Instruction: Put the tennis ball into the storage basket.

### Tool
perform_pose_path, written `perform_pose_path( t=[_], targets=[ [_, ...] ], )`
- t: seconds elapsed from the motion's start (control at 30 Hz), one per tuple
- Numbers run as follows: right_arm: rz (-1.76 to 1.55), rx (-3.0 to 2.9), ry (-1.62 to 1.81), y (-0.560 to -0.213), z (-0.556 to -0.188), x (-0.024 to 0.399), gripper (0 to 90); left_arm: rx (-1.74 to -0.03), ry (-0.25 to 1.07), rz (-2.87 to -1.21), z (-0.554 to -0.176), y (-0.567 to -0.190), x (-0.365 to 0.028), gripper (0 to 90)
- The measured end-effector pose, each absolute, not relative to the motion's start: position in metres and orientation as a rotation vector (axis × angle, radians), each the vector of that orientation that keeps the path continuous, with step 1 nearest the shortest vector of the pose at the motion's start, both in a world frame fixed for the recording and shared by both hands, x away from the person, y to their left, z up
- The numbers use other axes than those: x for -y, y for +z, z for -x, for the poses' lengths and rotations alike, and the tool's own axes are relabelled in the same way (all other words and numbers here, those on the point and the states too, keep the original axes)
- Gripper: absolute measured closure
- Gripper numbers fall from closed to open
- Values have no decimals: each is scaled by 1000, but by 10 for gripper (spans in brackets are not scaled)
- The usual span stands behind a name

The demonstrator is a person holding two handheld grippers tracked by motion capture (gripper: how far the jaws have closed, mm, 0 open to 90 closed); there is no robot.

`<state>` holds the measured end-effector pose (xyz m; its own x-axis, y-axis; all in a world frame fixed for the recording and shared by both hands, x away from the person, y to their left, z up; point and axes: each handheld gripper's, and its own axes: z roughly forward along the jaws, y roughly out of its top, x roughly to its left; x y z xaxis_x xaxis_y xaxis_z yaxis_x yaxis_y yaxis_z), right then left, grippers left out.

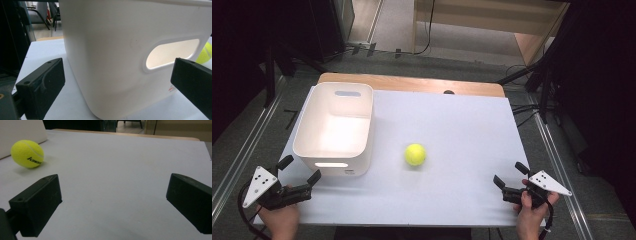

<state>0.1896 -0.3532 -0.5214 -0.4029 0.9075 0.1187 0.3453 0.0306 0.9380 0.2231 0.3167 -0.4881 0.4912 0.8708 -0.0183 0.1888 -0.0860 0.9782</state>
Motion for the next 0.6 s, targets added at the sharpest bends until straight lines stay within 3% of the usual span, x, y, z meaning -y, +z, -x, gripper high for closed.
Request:
perform_pose_path(
  t=[0.6],
  targets=[
    [-1291,-1879,1310,-505,-191,339,0,-937,743,-1581,-223,-488,-317,0]
  ],
)
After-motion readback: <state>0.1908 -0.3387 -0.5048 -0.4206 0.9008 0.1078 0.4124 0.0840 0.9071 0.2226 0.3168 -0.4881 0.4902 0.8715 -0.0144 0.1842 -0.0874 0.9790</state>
